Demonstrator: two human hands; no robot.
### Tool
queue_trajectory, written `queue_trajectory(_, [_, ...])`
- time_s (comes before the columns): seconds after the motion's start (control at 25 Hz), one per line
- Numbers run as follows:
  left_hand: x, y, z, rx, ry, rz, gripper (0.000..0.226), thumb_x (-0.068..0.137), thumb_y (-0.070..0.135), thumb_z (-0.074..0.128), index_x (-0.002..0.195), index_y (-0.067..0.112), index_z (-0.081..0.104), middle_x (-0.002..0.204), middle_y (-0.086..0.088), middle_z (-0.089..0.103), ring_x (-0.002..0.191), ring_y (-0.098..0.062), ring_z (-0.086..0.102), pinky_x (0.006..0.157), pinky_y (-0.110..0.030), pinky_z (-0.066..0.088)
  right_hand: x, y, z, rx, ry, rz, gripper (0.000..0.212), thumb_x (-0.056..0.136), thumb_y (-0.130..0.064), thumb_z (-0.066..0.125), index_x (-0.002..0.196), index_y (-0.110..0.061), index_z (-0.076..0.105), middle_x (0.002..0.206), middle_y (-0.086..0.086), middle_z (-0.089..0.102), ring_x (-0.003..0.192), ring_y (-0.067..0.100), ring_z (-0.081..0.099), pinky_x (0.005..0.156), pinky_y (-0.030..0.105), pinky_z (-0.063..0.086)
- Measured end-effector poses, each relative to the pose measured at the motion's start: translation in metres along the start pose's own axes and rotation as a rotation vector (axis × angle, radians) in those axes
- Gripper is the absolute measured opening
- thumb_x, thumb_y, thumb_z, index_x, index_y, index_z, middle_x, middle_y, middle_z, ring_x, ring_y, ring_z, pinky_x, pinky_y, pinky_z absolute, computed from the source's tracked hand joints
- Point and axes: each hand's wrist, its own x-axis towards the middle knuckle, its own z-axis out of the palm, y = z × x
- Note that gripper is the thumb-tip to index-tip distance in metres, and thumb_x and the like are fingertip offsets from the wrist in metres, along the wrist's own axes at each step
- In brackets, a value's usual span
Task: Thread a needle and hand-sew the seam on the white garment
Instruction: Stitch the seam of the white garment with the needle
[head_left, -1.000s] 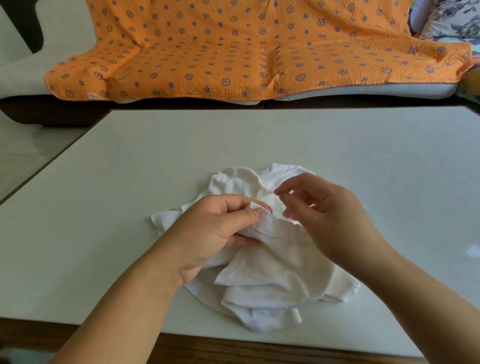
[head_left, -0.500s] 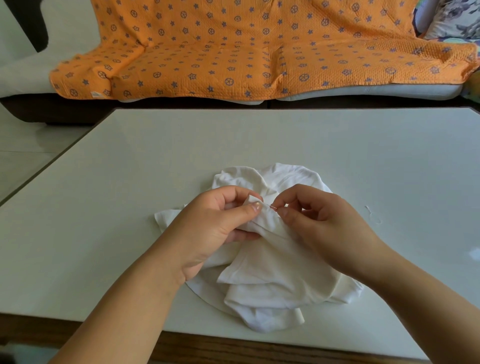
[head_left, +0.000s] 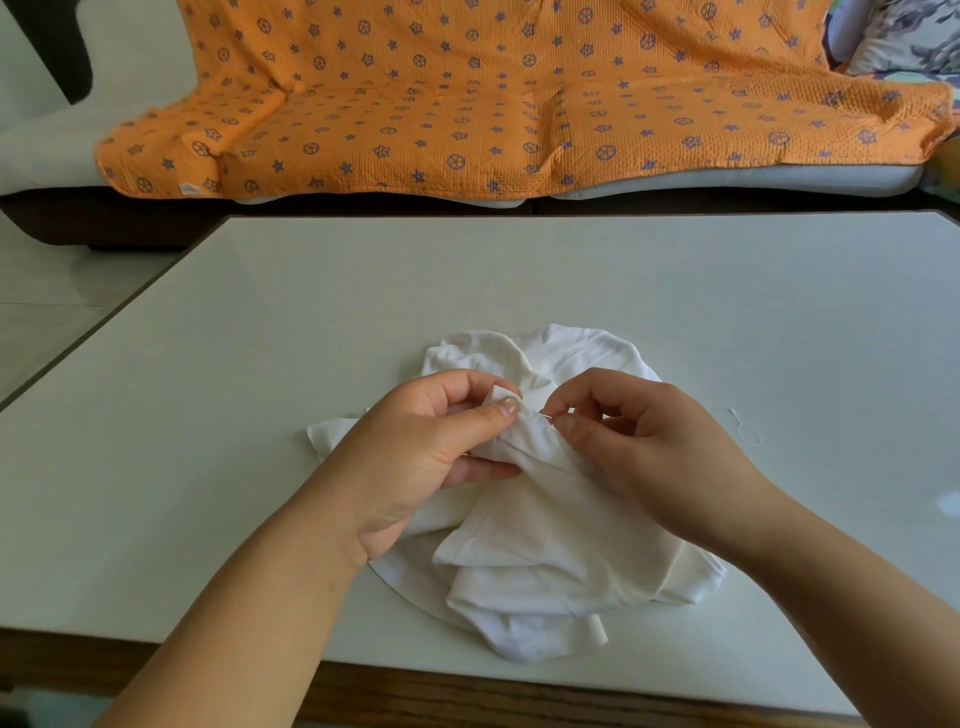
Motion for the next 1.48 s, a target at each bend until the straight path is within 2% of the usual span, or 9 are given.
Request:
queue_trajectory(0.28, [0.000,-0.001,-0.002,-0.024,-0.027,-0.018,0.011,0.091,0.010,0.060,0.097,0.007,0.068,0.092,-0.010,0.070,0.085,-0.018,0.070,0.070,-0.028,0.058,0.000,0.001,0.000,0.100,-0.013,0.008,0.017,0.093,-0.017,0.061,0.082,-0.026,0.071,0.060,-0.008,0.047,0.050,0.004,0.038,0.047,0.012,0.033])
queue_trajectory(0.52, [-0.002,0.000,0.002,-0.062,-0.063,-0.045,0.026,0.074,0.019,0.066,0.096,0.005,0.067,0.089,-0.008,0.073,0.082,-0.014,0.070,0.068,-0.028,0.059,-0.001,0.001,0.003,0.293,-0.092,0.049,0.016,0.092,-0.014,0.062,0.083,-0.020,0.073,0.061,-0.009,0.057,0.053,0.003,0.046,0.049,0.012,0.037])
queue_trajectory(0.68, [-0.001,-0.001,0.002,-0.058,-0.045,-0.042,0.024,0.076,0.016,0.067,0.096,0.003,0.066,0.087,-0.008,0.074,0.081,-0.015,0.071,0.071,-0.029,0.060,-0.001,-0.002,0.004,0.210,-0.054,0.046,0.014,0.092,-0.011,0.063,0.088,-0.022,0.071,0.059,-0.011,0.063,0.048,0.000,0.049,0.048,0.011,0.038])
queue_trajectory(0.76, [0.000,-0.002,0.003,-0.031,-0.009,-0.052,0.015,0.080,0.010,0.068,0.094,0.004,0.067,0.084,-0.008,0.074,0.079,-0.016,0.070,0.073,-0.031,0.061,-0.002,-0.004,0.006,0.115,-0.045,0.045,0.017,0.093,-0.010,0.059,0.093,-0.026,0.065,0.062,-0.008,0.064,0.048,0.005,0.048,0.049,0.016,0.039])
queue_trajectory(0.92, [0.002,-0.006,0.006,0.068,0.076,-0.036,0.004,0.083,0.009,0.071,0.086,0.009,0.070,0.081,-0.005,0.073,0.078,-0.016,0.071,0.073,-0.031,0.060,-0.006,-0.004,0.010,0.034,-0.029,-0.015,0.020,0.096,-0.014,0.053,0.096,-0.032,0.061,0.086,0.011,0.072,0.069,0.027,0.059,0.060,0.033,0.047])
queue_trajectory(1.12, [0.001,-0.008,0.007,0.129,0.091,-0.025,0.002,0.083,0.009,0.072,0.085,0.009,0.071,0.086,-0.009,0.073,0.082,-0.018,0.072,0.074,-0.032,0.059,-0.004,-0.008,0.011,0.009,0.023,-0.010,0.007,0.093,-0.023,0.063,0.088,-0.027,0.066,0.075,0.000,0.072,0.056,0.002,0.055,0.056,0.015,0.045])
queue_trajectory(1.24, [0.002,-0.008,0.007,0.127,0.098,-0.006,0.003,0.085,0.012,0.071,0.083,0.011,0.070,0.086,-0.008,0.072,0.081,-0.018,0.071,0.075,-0.034,0.060,0.001,-0.004,0.012,0.006,0.127,-0.005,0.010,0.093,-0.024,0.061,0.084,-0.024,0.065,0.081,-0.007,0.072,0.077,0.003,0.066,0.077,0.026,0.055])
queue_trajectory(1.32, [0.003,-0.008,0.007,0.110,0.108,0.004,0.006,0.088,0.012,0.068,0.082,0.013,0.068,0.083,-0.005,0.071,0.081,-0.016,0.069,0.078,-0.037,0.061,0.005,-0.004,0.008,0.111,0.223,-0.005,0.011,0.097,-0.021,0.055,0.088,-0.018,0.061,0.088,-0.004,0.074,0.086,0.010,0.068,0.078,0.032,0.054])
queue_trajectory(1.48, [0.003,-0.009,0.006,0.080,0.110,0.000,0.006,0.091,0.010,0.065,0.085,0.011,0.063,0.087,-0.009,0.072,0.084,-0.018,0.068,0.079,-0.038,0.061,0.009,-0.015,-0.009,0.770,0.167,0.127,0.016,0.103,-0.011,0.040,0.090,-0.010,0.049,0.089,0.014,0.075,0.066,0.021,0.068,0.053,0.024,0.050])
